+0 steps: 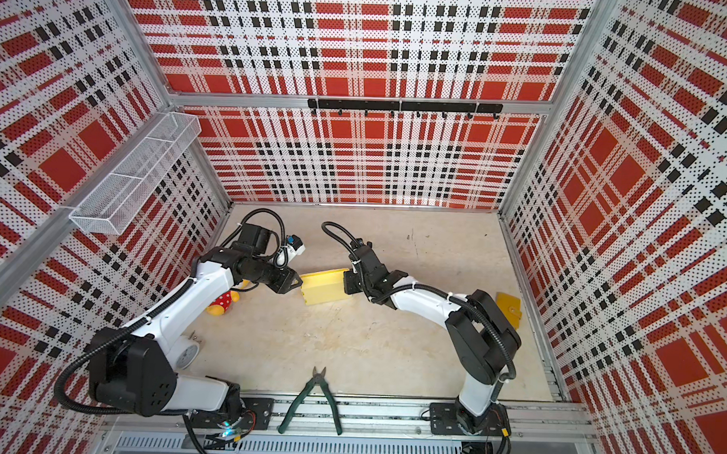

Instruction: Fold the paper box

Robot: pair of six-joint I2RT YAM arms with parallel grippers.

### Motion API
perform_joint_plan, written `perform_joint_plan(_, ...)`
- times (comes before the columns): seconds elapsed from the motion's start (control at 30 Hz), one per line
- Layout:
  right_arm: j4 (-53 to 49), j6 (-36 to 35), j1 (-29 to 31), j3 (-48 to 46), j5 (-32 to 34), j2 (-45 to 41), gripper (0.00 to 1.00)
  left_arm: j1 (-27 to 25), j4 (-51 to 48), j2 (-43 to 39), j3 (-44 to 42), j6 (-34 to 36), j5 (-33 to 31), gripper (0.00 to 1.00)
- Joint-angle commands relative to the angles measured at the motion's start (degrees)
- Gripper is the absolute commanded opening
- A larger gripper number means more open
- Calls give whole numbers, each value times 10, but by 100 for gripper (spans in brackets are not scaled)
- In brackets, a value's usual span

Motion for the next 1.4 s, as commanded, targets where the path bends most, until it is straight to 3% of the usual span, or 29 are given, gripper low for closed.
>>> perform_joint_plan(0.0,-49,11,6,2,-3,17,0,5,33,6,-9,-25,-15,42)
perform_joint_plan(0.27,-54,11,8,12,-3,19,0,3,39,17,-17,-69,-5,27)
perform_joint_plan(0.53,-64,11,9,24,-3,23,0,5,21,17,-18,-68,-10,29)
perform_joint_plan(0.87,-66,11,11,30,-5,31,0,4,3,27,16,-111,20,2)
perform_joint_plan(1.03,-65,11,12,31,-7,36,0,13,-1,40,37,-162,44,0)
perform_joint_plan(1.37,-67,11,12,31,-8,41,0,36,15,54,32,-268,157,0)
